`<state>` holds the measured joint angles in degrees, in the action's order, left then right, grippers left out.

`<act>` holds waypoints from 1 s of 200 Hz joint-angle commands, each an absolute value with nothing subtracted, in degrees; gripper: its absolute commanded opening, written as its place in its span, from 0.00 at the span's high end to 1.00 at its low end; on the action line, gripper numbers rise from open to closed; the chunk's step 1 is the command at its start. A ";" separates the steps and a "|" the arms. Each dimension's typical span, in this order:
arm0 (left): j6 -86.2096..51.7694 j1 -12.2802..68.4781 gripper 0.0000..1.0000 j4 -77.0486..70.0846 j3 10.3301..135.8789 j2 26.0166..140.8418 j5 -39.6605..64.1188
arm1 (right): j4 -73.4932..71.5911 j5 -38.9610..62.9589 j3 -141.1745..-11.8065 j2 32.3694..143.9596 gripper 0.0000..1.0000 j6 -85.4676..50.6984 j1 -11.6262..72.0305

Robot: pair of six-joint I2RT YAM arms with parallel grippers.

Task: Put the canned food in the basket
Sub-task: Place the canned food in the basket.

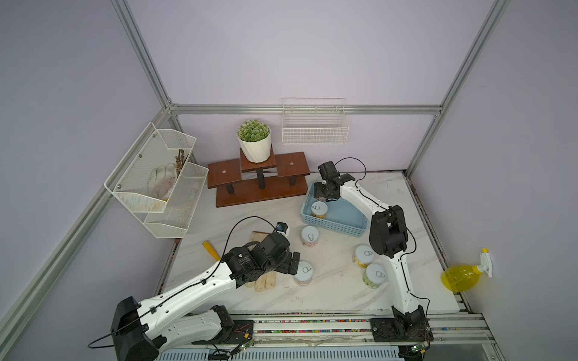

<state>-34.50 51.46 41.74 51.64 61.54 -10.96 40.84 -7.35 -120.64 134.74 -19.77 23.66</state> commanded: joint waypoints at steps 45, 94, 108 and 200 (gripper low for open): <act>-35.37 51.68 0.00 42.96 52.27 61.34 -12.29 | 39.45 -6.50 -125.85 137.21 0.49 -20.29 23.55; -35.84 51.69 0.00 44.78 52.72 61.70 -13.03 | 41.86 -7.42 -128.75 140.37 0.45 -20.28 23.70; -35.80 51.72 0.00 45.13 52.84 62.09 -13.04 | 41.87 -7.32 -128.76 140.45 0.42 -20.25 23.71; -36.23 52.81 0.00 45.83 53.13 63.48 -13.94 | 42.63 -6.95 -129.24 139.06 0.12 -20.20 23.73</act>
<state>-35.16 52.27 45.76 51.64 63.42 -12.53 42.87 -6.55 -127.50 139.85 -20.29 23.81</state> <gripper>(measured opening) 0.998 0.878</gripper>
